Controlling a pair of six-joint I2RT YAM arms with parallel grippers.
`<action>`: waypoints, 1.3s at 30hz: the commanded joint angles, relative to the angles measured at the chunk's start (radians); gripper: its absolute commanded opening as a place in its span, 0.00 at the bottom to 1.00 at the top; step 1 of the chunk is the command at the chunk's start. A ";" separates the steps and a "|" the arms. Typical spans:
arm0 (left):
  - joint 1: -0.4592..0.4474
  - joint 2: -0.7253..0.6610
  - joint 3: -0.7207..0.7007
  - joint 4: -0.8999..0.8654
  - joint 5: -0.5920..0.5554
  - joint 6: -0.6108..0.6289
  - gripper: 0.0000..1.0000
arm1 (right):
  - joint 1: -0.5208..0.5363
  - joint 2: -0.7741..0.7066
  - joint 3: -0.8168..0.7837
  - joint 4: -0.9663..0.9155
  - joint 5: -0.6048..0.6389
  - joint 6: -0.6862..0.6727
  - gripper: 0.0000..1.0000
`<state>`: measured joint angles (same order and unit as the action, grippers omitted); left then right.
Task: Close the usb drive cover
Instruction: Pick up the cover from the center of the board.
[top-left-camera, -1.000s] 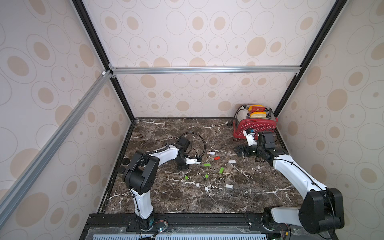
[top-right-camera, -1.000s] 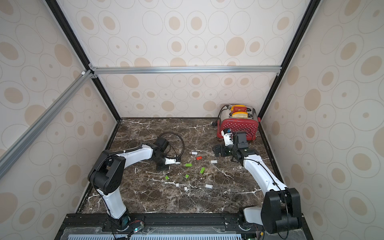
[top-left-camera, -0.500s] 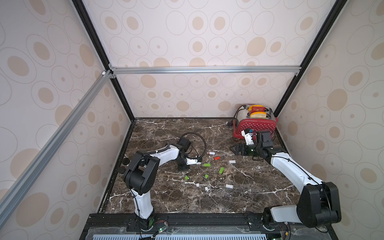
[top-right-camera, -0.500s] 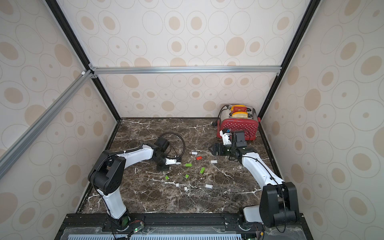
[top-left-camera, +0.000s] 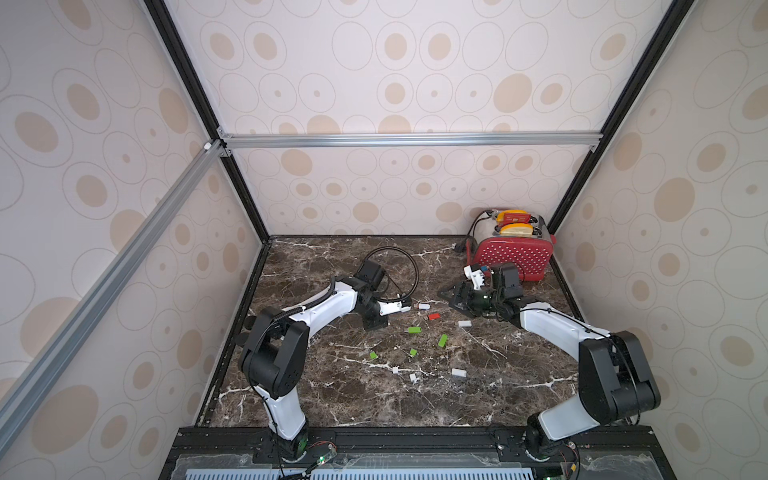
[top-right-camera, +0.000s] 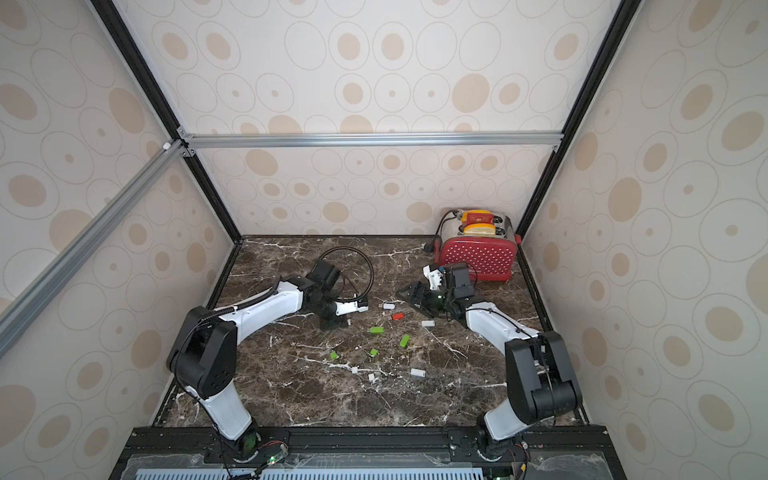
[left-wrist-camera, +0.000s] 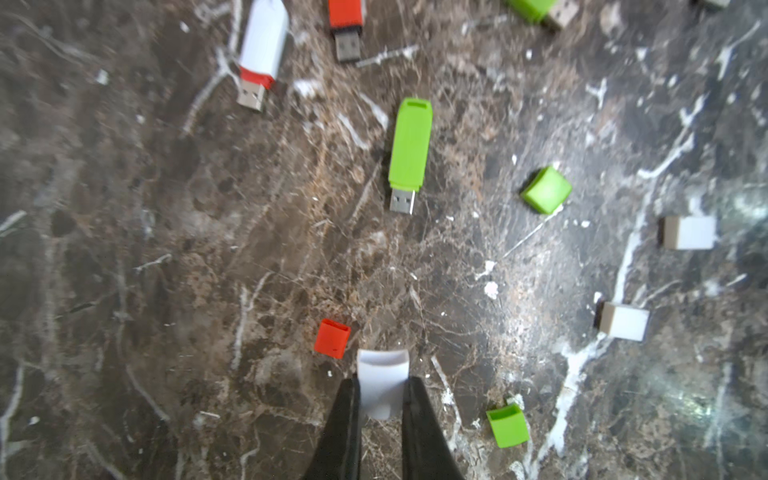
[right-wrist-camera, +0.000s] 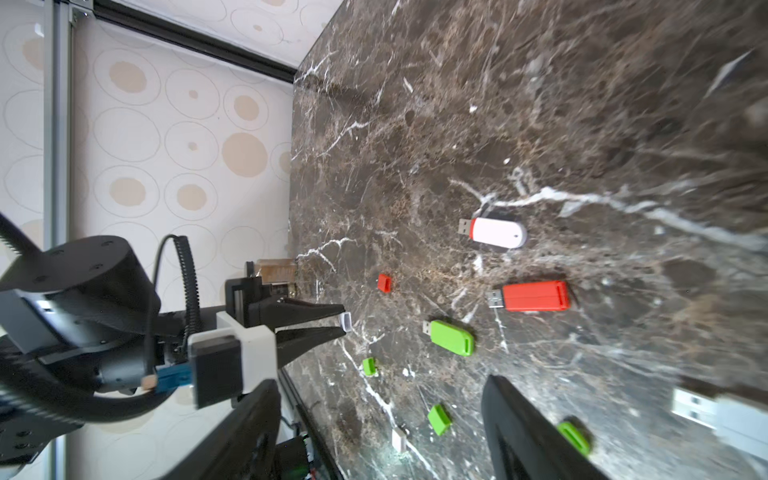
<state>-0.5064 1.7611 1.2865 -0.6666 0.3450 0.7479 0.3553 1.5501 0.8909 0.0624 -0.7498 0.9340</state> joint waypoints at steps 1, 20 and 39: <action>-0.008 -0.029 0.073 -0.039 0.053 -0.079 0.16 | 0.052 0.021 0.007 0.110 -0.049 0.107 0.79; -0.047 -0.060 0.151 -0.057 0.113 -0.159 0.15 | 0.196 0.149 0.041 0.335 -0.136 0.209 0.55; -0.082 -0.060 0.181 -0.075 0.101 -0.140 0.13 | 0.232 0.197 0.072 0.346 -0.157 0.229 0.41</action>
<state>-0.5690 1.7279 1.4338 -0.7216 0.4347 0.5907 0.5781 1.7317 0.9379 0.3885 -0.8898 1.1538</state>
